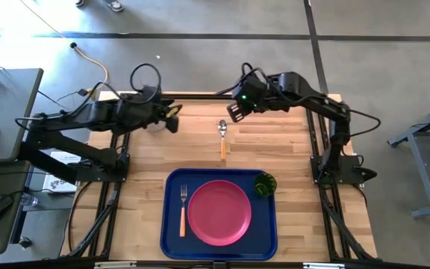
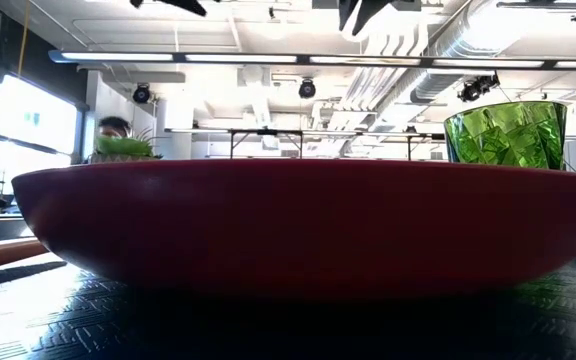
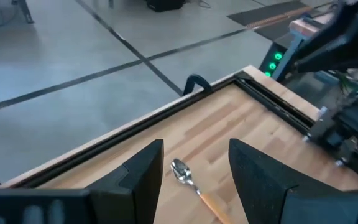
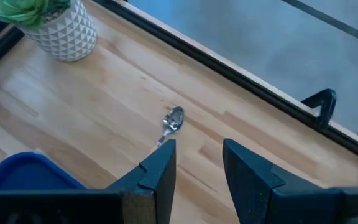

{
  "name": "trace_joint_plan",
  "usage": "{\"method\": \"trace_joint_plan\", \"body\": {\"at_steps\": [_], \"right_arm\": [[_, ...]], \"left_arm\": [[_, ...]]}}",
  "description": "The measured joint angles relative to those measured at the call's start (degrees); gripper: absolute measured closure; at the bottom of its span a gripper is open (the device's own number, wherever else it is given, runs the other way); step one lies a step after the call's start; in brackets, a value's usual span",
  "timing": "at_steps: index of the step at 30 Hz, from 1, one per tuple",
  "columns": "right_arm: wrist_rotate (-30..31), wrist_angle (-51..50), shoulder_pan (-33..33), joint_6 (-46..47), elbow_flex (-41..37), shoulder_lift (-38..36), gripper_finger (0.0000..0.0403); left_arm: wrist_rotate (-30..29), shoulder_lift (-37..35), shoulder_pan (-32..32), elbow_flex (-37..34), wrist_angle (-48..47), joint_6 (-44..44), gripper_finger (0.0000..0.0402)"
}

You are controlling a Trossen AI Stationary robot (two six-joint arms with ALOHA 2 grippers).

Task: Pick and place plate/cup/fork/spoon on tray
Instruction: Put the orange spoon on the blue tray to the left side of the yellow fork

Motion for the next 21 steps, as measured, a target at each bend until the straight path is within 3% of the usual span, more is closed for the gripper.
{"method": "trace_joint_plan", "body": {"at_steps": [6,11,21], "right_arm": [[1.1,-0.2,0.1,-1.2,0.0,-1.2,0.0279],[1.4,-0.2,0.1,-2.7,0.0,-1.6,0.0279],[1.7,-0.2,-0.1,-3.4,0.0,-4.9,0.0279]], "left_arm": [[4.7,4.8,4.3,0.3,3.4,-0.1,0.0231],[9.7,9.6,7.5,4.9,3.3,0.3,0.0231],[11.1,19.8,11.4,15.2,-4.6,-2.8,0.0231]]}}
